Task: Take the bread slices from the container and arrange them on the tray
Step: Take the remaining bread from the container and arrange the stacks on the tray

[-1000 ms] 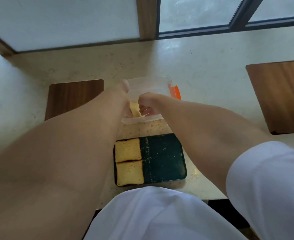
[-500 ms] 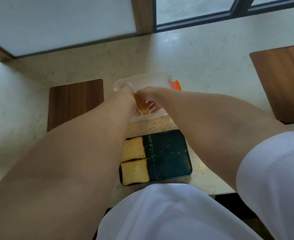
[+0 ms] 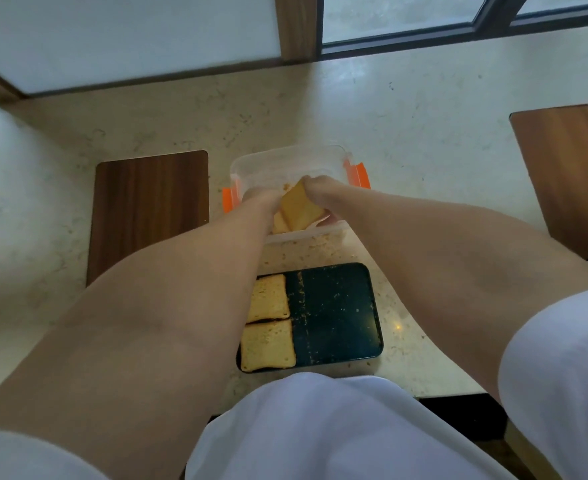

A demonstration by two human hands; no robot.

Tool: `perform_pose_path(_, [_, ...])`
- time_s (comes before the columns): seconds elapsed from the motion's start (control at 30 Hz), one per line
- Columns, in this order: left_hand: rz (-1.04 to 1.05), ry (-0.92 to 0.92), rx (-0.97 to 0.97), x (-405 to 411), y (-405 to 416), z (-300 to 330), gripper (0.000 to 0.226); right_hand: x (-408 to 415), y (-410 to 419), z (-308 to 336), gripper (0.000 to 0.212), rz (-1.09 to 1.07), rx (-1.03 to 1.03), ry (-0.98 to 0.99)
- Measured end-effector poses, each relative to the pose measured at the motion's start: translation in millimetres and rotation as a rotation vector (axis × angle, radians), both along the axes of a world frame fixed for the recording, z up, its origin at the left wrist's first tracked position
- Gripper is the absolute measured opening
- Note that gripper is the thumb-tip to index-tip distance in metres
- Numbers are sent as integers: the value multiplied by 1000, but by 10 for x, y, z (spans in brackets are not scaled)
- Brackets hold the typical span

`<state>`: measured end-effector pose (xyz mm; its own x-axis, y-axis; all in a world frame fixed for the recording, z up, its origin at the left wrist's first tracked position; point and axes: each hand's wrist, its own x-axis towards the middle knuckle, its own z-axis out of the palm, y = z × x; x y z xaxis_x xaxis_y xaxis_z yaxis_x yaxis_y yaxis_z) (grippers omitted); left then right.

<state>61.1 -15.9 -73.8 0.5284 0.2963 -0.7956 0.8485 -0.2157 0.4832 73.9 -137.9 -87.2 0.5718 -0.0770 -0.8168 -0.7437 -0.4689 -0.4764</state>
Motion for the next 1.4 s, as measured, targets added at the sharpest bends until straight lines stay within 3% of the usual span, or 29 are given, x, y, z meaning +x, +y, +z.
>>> perform_pose_path(0.07, [5, 8, -1, -8, 5, -17, 17, -11, -8, 8, 57, 3, 15, -14])
perform_pose_path(0.23, [-89, 4, 49, 42, -18, -35, 14, -8, 19, 12, 23, 182, -66, -27])
perform_pose_path(0.33, [-124, -43, 40, 86, -1, 61, 12, 21, 17, 158, 17, 179, -65, -81])
perform_pose_path(0.53, [-105, -202, -250, 64, 96, 587, 17, -32, -184, 871, 30, 182, 47, -304])
perform_pose_path(0.73, [25, -460, -543, -659, 431, 1092, 40, -721, -576, 1430, 34, -7, 380, -466])
perform_pose_path(0.9, [176, -283, -665, -1568, 711, 720, 55, -1527, -738, 961, 29, -330, 657, -265])
perform_pose_path(0.97, [272, -166, -635, -1881, 776, 417, 52, -1858, -740, 612, 24, -485, 639, -118])
perform_pose_path(1.13, [441, 14, -577, -2406, 932, -92, 50, -2429, -686, -43, 40, -963, 704, 122])
perform_pose_path(1.27, [540, 12, -619, -2565, 964, -206, 53, -2603, -579, -207, 42, -983, 653, 157])
perform_pose_path(1.4, [469, -17, -592, -2550, 920, -230, 49, -2544, -483, -222, 34, -995, 588, 177])
